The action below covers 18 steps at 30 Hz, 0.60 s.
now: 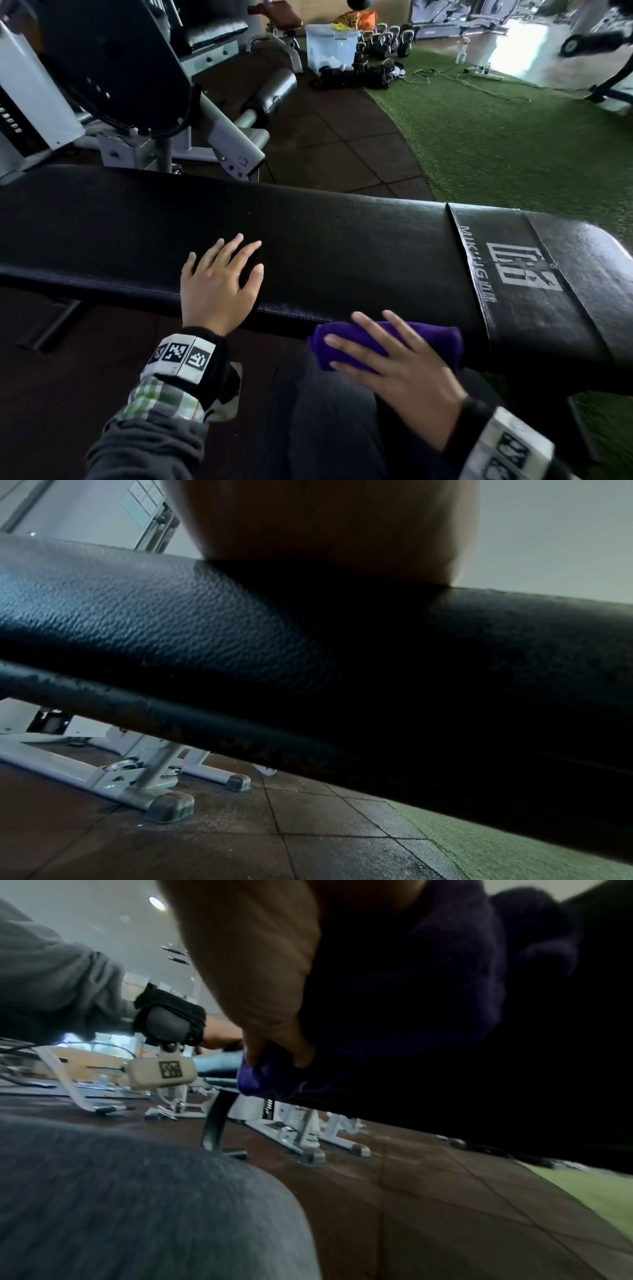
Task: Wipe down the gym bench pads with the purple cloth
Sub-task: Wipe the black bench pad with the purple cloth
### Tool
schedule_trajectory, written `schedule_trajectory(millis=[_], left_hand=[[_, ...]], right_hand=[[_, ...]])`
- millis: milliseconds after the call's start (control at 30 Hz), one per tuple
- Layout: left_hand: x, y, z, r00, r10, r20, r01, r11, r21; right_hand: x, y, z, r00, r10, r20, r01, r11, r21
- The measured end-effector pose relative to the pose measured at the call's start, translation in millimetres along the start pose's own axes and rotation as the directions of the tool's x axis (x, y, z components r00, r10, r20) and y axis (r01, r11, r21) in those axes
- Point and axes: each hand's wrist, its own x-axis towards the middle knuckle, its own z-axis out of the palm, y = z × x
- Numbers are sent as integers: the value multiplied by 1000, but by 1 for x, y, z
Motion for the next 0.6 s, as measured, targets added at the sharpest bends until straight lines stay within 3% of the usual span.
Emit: schedule_trajectory(millis=[100, 233, 367, 500, 600], left_hand=[[0, -2, 0, 1000, 5, 7, -5, 1000, 0], [0, -4, 0, 1000, 7, 15, -7, 1000, -11], [0, -1, -6, 995, -17, 96, 20, 999, -28], [3, 3, -15, 978, -49, 201, 57, 998, -38], [4, 6, -21, 959, -68, 275, 86, 995, -53]], right_hand=[[43, -18, -9, 998, -55, -4, 55, 998, 32], [60, -13, -22, 993, -43, 112, 23, 985, 170], [52, 7, -37, 973, 105, 203, -178, 906, 384], [59, 35, -47, 896, 307, 322, -435, 759, 485], [68, 58, -56, 866, 246, 434, -475, 676, 564]])
